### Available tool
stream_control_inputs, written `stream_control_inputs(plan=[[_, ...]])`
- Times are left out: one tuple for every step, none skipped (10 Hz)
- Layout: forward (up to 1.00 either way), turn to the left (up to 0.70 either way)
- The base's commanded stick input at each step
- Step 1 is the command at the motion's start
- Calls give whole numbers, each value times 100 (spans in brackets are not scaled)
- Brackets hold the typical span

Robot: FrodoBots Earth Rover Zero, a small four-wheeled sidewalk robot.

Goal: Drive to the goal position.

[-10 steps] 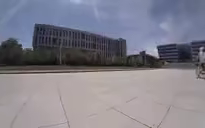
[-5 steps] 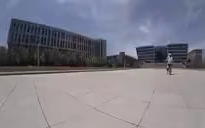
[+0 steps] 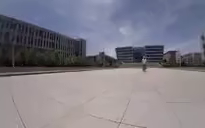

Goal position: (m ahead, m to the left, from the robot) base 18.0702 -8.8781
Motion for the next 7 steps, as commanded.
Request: stream_control_inputs(plan=[[2,0],[44,0],[70,0],[70,0],[70,0],[70,0],[70,0]])
